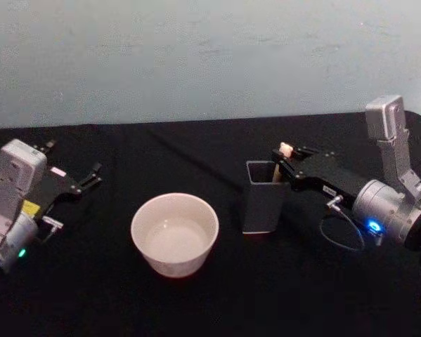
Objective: Pick up the stirring spoon with one hand, stir inside the cup, then place it back in its original position.
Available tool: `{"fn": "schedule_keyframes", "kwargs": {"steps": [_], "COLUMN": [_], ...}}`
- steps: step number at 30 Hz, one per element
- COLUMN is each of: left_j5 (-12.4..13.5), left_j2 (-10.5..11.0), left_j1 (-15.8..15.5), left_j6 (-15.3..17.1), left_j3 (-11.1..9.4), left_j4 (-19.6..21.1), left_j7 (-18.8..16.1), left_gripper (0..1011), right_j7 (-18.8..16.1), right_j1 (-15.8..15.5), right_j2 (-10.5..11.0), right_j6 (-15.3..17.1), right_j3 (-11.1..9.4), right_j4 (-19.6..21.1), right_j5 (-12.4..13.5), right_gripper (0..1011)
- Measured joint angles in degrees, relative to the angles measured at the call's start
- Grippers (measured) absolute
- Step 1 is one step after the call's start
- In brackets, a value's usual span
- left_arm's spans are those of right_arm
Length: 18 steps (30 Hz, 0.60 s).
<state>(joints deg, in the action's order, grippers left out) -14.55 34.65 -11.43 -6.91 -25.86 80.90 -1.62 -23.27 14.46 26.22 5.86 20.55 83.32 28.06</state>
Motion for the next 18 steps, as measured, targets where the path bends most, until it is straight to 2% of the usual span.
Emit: {"fn": "schedule_keyframes", "kwargs": {"steps": [12, 18], "left_j5": [0.0, 0.0], "left_j2": [0.0, 0.0], "left_j1": [0.0, 0.0], "left_j6": [0.0, 0.0], "left_j3": [0.0, 0.0], "left_j4": [0.0, 0.0], "left_j7": [0.0, 0.0], "left_gripper": [1001, 1001], "right_j7": [-0.01, -0.48], "right_j1": [0.03, 0.09], "right_j2": [-0.01, 0.07], "right_j6": [0.04, 1.09], "right_j3": [-0.06, -0.58], "right_j4": [-0.01, 0.68], "right_j5": [-0.03, 0.61], "right_gripper": [222, 222]}}
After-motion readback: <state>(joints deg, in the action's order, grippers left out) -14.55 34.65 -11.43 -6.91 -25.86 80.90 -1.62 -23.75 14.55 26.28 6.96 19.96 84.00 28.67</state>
